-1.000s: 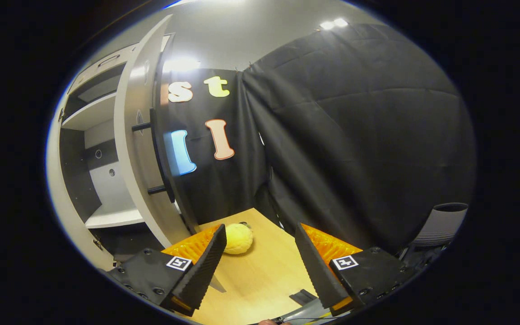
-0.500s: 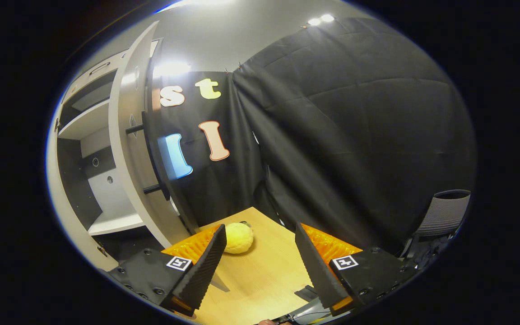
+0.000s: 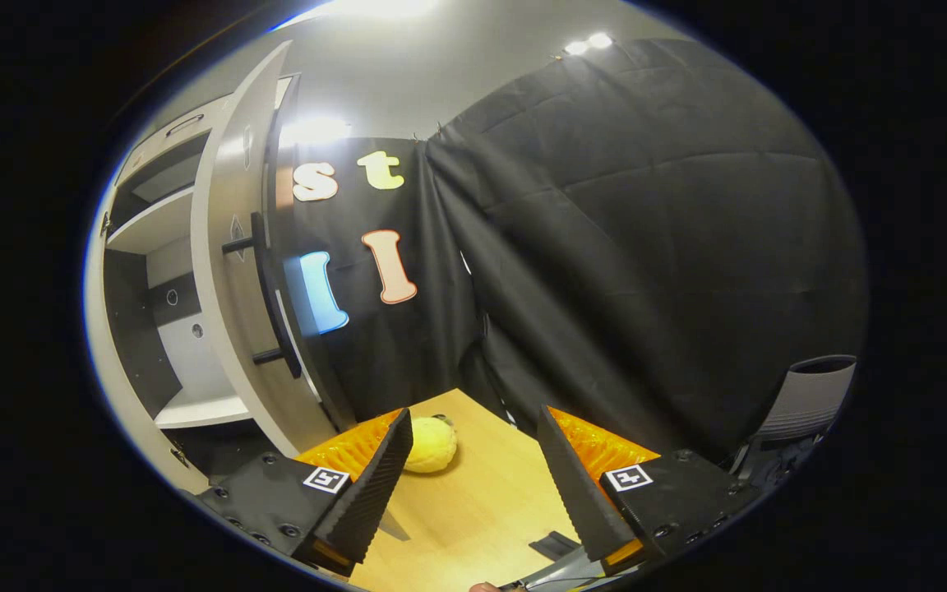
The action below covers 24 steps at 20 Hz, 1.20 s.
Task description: Grasp the bottle in the cabinet with the left hand and place it on the coaster, then close the right door with the right hand and the left door with the left hand.
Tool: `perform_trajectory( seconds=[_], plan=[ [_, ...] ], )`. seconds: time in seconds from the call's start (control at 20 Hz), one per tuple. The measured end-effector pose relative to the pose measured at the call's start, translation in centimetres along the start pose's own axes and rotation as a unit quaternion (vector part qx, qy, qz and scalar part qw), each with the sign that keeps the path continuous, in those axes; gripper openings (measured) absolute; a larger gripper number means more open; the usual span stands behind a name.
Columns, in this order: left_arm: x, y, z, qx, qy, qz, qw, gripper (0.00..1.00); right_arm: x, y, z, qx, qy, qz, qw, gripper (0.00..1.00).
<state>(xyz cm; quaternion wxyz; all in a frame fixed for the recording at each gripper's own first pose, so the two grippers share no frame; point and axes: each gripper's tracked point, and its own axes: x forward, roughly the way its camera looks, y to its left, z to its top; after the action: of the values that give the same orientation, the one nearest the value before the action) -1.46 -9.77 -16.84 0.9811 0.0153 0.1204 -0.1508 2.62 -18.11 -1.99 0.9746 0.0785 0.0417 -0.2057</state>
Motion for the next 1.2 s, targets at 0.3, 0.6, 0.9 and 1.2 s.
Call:
perform_trajectory(
  seconds=[0.3, 0.6, 0.9, 1.2],
  plan=[
    [-1.9, 6.7, 12.3, -0.026, -0.072, 0.101, 0.992, 0.99, 2.0, 0.2, 3.8, -0.028, -0.041, 0.020, 0.999, 0.93],
    [-2.4, 11.5, 20.5, -0.031, -0.099, 0.175, 0.979, 0.99, 3.8, 2.0, 6.8, 0.002, -0.048, 0.066, 0.997, 0.97],
    [-1.6, 12.9, 24.6, -0.029, -0.120, 0.171, 0.978, 0.99, 5.4, 4.5, 10.9, -0.033, -0.076, 0.106, 0.991, 0.97],
    [-1.8, 12.1, 24.0, -0.028, -0.110, 0.166, 0.980, 1.00, 6.1, 8.6, 12.5, -0.057, -0.097, 0.150, 0.982, 0.97]
  ],
)
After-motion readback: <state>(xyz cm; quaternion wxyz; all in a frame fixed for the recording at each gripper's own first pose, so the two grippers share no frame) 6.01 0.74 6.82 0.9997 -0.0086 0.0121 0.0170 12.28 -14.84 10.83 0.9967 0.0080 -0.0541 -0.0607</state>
